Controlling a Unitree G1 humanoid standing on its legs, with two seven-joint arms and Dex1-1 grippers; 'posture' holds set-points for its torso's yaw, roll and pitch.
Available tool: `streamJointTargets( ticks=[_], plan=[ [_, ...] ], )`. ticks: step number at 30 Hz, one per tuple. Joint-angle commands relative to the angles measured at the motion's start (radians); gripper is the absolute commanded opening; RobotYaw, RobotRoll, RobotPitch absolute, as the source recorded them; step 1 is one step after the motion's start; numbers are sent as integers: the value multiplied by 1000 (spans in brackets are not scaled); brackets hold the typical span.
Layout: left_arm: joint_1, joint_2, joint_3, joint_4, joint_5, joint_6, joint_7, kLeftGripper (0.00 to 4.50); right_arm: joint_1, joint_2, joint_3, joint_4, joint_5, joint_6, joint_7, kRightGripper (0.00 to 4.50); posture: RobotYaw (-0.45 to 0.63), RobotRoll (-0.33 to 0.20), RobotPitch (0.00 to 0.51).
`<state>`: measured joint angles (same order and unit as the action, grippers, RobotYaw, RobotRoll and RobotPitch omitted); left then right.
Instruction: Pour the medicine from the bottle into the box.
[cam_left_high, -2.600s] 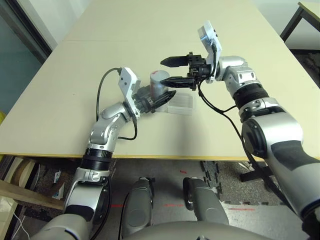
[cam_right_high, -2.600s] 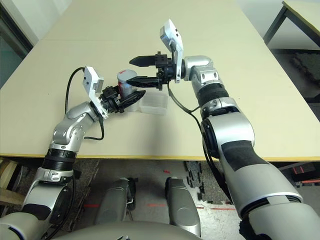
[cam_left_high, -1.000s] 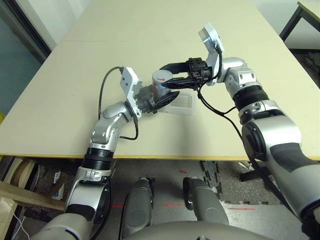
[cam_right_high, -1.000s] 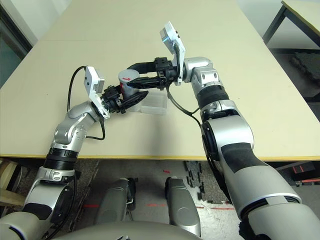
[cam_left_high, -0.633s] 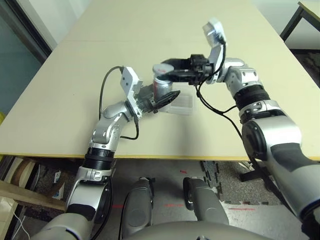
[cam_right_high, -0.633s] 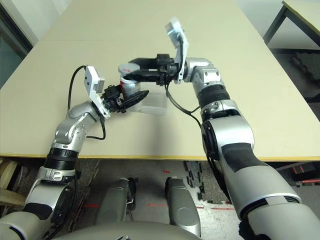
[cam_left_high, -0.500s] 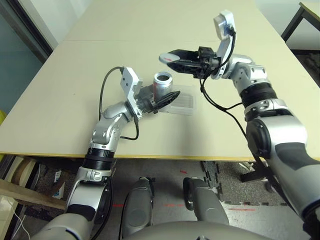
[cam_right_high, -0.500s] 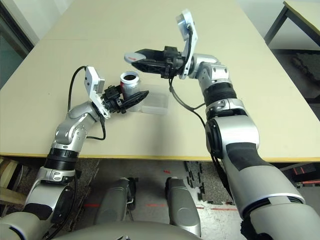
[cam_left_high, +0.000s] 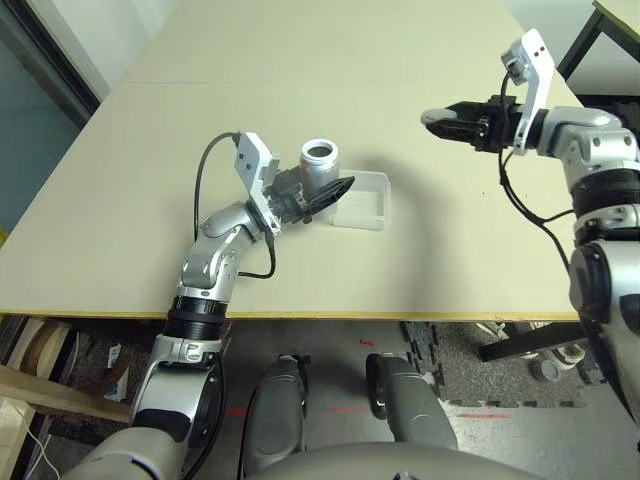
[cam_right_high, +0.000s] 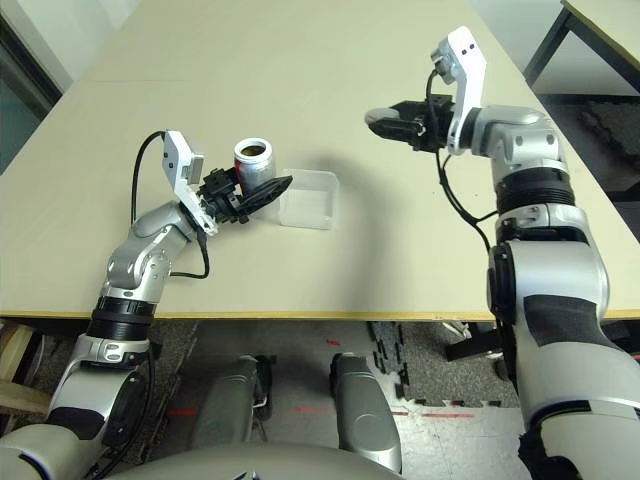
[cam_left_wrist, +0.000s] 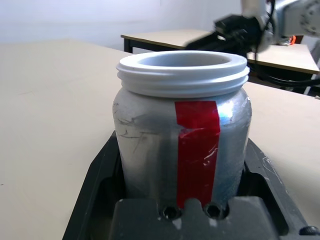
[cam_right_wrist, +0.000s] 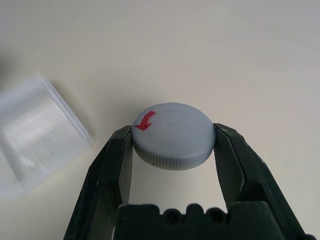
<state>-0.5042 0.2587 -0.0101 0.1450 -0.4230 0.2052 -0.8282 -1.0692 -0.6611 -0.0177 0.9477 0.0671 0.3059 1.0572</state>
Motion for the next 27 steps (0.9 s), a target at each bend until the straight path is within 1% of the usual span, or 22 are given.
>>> streamJointTargets(
  ticks=[1, 4, 10, 13, 15, 18, 19, 24, 27],
  plan=[
    [-20, 10, 6, 34, 28, -22, 13, 2713, 29, -45, 33, -3, -45, -14, -6, 2578, -42, 0, 165],
    [-32, 13, 13, 56, 37, -37, 23, 2713, 61, -70, 64, 7, -81, -40, 9, 2578, -44, 0, 164],
    [-46, 16, 16, 85, 52, -59, 29, 2713, 66, -65, 95, 5, -117, -83, -7, 2578, -39, 0, 160],
    [-51, 18, 19, 96, 58, -68, 35, 2713, 64, -57, 95, 9, -118, -91, -8, 2578, -35, 0, 157],
    [-52, 20, 20, 100, 59, -71, 36, 2713, 62, -54, 91, 16, -119, -101, -14, 3312, -34, 0, 156],
    [-52, 22, 23, 104, 61, -75, 38, 2713, 59, -47, 80, 18, -108, -113, -11, 4260, -34, 0, 153],
    [-53, 23, 24, 106, 62, -77, 39, 2713, 59, -46, 77, 10, -103, -112, -5, 4499, -35, 0, 153],
    [-66, 27, 31, 126, 72, -88, 45, 2713, 63, -37, 60, -12, -69, -115, 32, 4500, -36, 0, 151],
    [-94, 38, 33, 159, 94, -87, 59, 2713, 89, -31, 56, -75, -24, -123, 124, 4500, -39, 0, 148]
  ],
)
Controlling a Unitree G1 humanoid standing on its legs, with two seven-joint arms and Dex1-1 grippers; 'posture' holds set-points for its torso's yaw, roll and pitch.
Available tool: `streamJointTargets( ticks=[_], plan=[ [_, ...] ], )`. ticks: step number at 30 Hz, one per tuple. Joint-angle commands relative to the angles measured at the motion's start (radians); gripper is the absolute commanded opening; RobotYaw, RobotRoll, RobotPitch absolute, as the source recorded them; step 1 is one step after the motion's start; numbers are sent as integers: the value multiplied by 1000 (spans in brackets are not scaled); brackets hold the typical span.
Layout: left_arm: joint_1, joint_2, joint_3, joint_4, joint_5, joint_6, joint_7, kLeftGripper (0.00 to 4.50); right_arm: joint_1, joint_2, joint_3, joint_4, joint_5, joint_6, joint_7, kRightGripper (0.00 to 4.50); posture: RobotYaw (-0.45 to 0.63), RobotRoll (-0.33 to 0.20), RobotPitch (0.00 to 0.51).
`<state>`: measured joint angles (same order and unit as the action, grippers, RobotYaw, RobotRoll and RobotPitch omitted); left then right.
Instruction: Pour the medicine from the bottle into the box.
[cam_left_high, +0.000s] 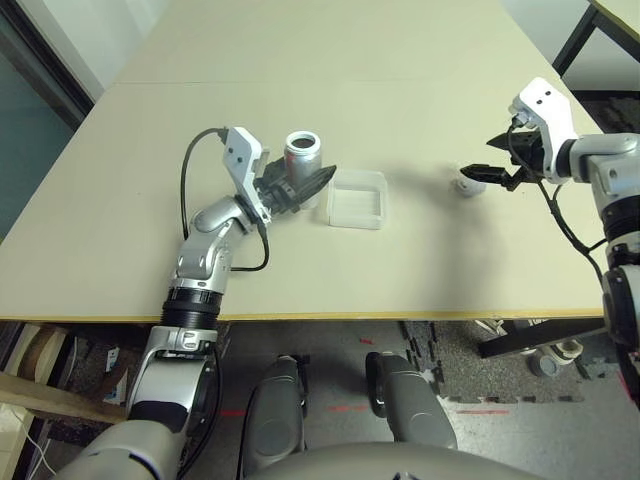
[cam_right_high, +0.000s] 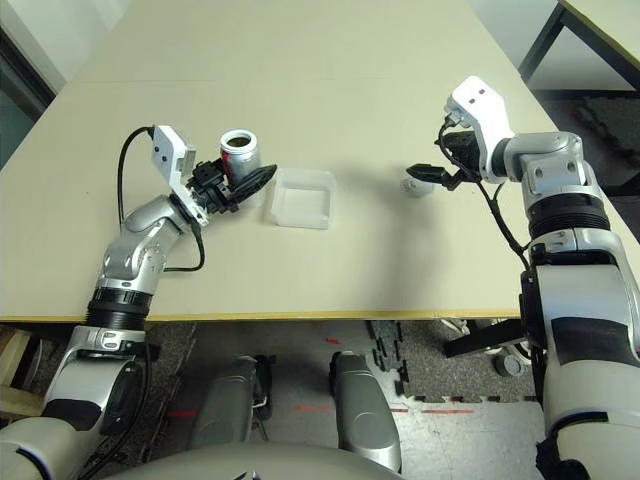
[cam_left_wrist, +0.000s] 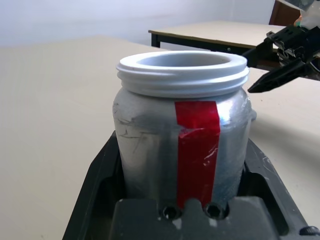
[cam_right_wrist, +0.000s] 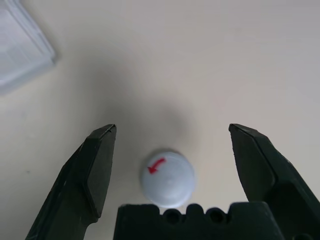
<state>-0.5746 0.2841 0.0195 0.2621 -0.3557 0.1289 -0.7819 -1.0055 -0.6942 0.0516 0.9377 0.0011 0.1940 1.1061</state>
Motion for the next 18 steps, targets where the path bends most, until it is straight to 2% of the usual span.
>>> streamJointTargets(
  ticks=[1, 8, 18],
  plan=[
    [-39, 20, 6, 62, 37, -15, 20, 2713, 45, 4, -11, -105, 66, -13, 131, 4500, -40, 0, 147],
    [-107, 50, 34, 173, 80, -33, 86, 2713, 146, 14, -5, -300, 165, -9, 301, 4500, -45, 0, 146],
    [-203, 122, -17, 306, 183, -58, 68, 2713, 239, 86, 20, -459, 209, 21, 281, 4500, -49, 0, 145]
  ],
)
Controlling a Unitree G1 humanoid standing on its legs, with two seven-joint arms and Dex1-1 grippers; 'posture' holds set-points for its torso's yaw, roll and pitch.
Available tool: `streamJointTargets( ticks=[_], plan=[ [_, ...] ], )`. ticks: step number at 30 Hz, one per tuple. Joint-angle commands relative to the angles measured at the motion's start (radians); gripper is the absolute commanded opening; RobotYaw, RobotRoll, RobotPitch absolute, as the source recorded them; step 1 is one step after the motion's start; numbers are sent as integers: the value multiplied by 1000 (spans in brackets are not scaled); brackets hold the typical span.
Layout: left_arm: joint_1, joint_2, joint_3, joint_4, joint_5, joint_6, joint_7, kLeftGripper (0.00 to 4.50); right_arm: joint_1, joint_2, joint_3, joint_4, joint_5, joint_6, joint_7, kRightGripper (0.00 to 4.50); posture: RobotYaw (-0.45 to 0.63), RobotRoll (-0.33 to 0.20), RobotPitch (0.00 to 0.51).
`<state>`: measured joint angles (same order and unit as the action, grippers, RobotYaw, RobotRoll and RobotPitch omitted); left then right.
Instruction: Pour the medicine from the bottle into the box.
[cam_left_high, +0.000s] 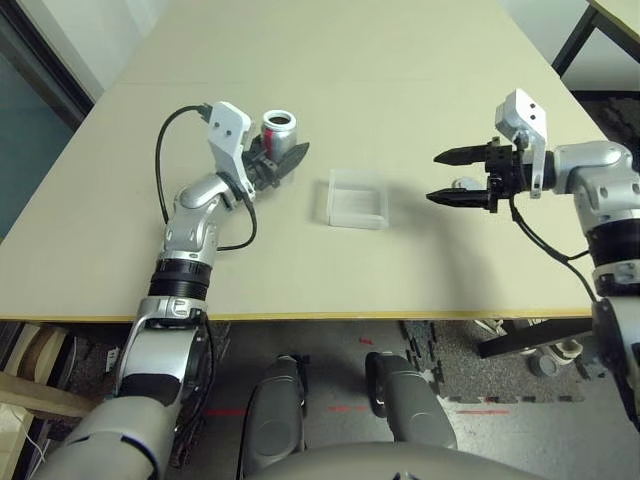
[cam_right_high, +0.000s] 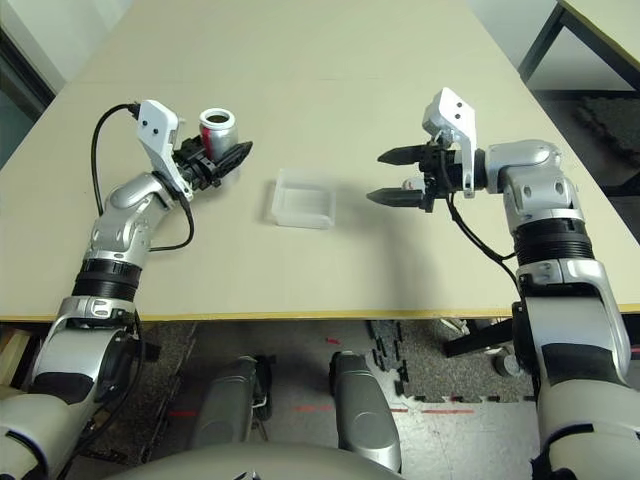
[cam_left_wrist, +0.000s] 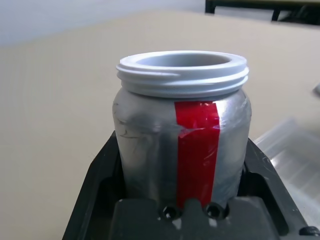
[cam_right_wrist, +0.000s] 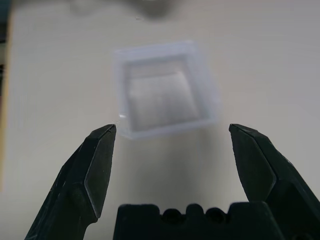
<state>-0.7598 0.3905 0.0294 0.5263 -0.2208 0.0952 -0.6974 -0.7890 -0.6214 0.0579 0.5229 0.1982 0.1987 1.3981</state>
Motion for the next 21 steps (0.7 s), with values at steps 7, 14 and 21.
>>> streamJointTargets(
  ticks=[7, 14, 21],
  plan=[
    [-55, 30, -61, 74, 110, -58, -25, 2713, 27, 40, 19, -33, 2, 6, -38, 4500, -46, 0, 142],
    [-74, 40, -92, 61, 158, -87, -51, 2713, 12, 35, 11, 20, -5, -17, -50, 4500, -45, 0, 142],
    [-146, 81, -254, 65, 387, -238, -15, 2713, 8, 44, 9, 43, -1, -18, -67, 4500, -44, 0, 138]
  ],
)
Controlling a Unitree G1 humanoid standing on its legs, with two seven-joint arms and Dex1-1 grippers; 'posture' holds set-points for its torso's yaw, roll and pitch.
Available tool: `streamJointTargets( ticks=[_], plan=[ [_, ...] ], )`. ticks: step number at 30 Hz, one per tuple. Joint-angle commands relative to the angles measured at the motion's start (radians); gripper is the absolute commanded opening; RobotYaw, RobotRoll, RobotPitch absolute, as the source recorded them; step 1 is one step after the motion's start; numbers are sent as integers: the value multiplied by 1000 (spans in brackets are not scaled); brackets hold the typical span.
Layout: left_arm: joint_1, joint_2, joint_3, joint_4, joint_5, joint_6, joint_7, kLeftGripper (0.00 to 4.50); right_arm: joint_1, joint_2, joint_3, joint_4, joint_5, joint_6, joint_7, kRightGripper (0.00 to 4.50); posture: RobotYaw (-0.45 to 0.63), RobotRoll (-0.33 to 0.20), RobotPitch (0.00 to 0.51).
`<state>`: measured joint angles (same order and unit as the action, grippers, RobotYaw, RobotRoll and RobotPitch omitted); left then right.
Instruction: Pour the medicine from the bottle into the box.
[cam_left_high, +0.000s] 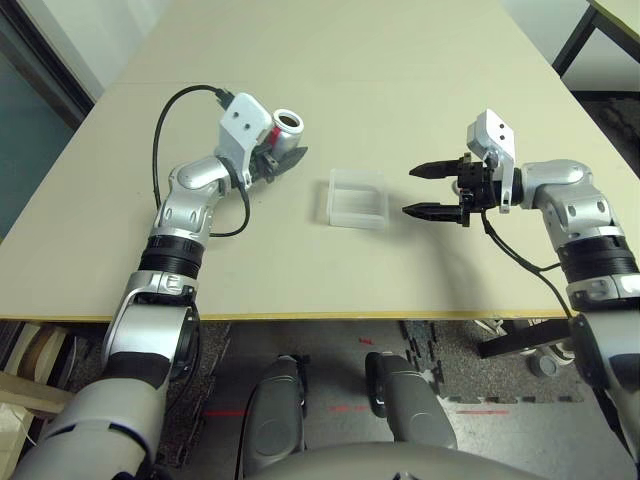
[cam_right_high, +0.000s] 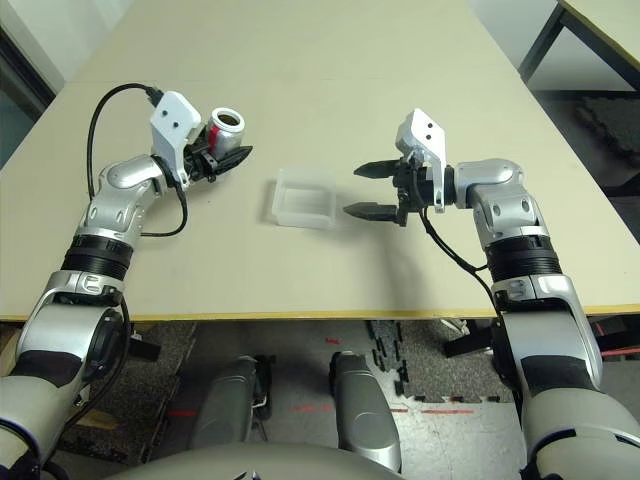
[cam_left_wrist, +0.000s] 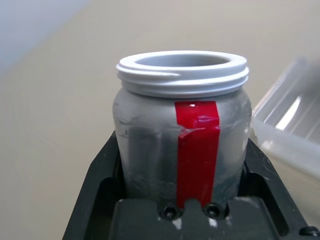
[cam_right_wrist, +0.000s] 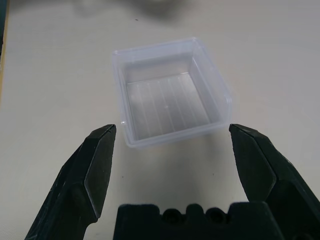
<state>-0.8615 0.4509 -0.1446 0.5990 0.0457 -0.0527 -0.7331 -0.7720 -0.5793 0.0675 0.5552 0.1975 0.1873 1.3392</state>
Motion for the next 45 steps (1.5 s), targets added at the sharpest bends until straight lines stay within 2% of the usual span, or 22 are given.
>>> streamJointTargets(
  ticks=[1, 3, 5, 8, 11, 18, 24, 29, 33, 36, 39, 45],
  plan=[
    [-73, 37, -136, 9, 216, -171, 70, 2713, -10, 5, -2, 14, 1, -5, -12, 4500, -43, 0, 137],
    [-129, 69, -243, 46, 394, -338, 175, 2713, -11, 10, -4, 21, 3, -4, -19, 4500, -44, 0, 134],
    [-169, 88, -309, 82, 511, -439, 263, 2713, -12, 13, -4, 25, 4, -5, -22, 4500, -43, 0, 133],
    [-290, 128, -521, 119, 878, -589, 562, 2713, -15, 21, -9, 34, 9, 1, -31, 4500, -39, 0, 129],
    [-378, 102, -637, 208, 1049, -627, 765, 2713, -19, 29, -13, 43, 15, 6, -37, 4500, -33, 0, 127],
    [-534, -5, -765, 461, 1217, -526, 963, 2713, -30, 43, -23, 46, 31, 24, -49, 4500, -33, 0, 124],
    [-586, -53, -867, 540, 1295, -550, 1029, 2713, -29, 47, -29, 39, 41, 37, -57, 4500, -33, 0, 124],
    [-580, -69, -804, 594, 1197, -585, 964, 2713, -25, 46, -30, 33, 44, 41, -57, 4500, -35, 0, 130],
    [-559, -58, -690, 623, 1045, -611, 838, 2713, -16, 43, -24, 30, 38, 34, -53, 4500, -34, 0, 133],
    [-524, -57, -516, 647, 828, -589, 637, 2713, -13, 38, -18, 30, 32, 26, -48, 4500, -30, 0, 135],
    [-467, -78, -300, 648, 564, -481, 386, 2713, -15, 36, -12, 36, 24, 16, -44, 4500, -27, 0, 137],
    [-330, -91, -60, 537, 277, -198, 143, 2713, -21, 30, 6, 53, -3, -15, -38, 4500, -20, 0, 141]
  ],
)
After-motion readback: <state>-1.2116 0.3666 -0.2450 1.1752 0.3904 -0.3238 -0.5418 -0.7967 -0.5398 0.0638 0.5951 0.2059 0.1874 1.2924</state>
